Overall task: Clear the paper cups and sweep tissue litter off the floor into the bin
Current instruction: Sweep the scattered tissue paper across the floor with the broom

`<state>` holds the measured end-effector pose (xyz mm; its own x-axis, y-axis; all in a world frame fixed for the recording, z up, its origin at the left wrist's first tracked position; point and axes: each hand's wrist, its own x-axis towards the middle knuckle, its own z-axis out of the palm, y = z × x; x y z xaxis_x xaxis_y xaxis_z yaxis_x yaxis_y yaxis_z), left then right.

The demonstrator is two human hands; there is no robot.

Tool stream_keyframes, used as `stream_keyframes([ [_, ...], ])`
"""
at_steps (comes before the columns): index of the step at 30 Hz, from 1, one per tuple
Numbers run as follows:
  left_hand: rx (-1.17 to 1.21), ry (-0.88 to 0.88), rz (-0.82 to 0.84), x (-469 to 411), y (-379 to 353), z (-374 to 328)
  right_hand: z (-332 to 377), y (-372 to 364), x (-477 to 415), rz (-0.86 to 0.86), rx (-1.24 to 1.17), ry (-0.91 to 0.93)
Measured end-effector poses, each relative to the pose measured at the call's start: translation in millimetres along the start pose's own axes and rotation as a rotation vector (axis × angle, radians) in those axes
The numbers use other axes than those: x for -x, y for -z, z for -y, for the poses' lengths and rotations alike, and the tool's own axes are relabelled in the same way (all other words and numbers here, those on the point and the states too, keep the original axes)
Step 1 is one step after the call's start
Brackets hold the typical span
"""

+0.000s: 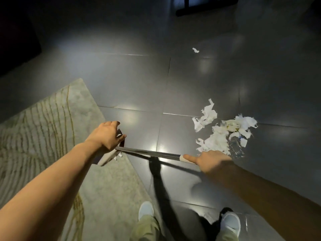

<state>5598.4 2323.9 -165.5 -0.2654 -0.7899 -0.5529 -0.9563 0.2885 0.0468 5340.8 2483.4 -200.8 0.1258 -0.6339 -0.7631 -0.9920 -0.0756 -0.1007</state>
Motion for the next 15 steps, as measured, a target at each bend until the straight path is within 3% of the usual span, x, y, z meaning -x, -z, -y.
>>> stream_keyframes([
  [6,0.074,0.043,-0.024,24,-32,-100,-124,12,57,-0.092,0.265,-0.083],
  [11,0.105,0.001,-0.054,35,-25,-185,-243,33,134,-0.078,0.348,-0.249],
  [15,0.133,0.000,-0.109,38,-9,-207,-283,35,179,-0.081,0.319,-0.351],
])
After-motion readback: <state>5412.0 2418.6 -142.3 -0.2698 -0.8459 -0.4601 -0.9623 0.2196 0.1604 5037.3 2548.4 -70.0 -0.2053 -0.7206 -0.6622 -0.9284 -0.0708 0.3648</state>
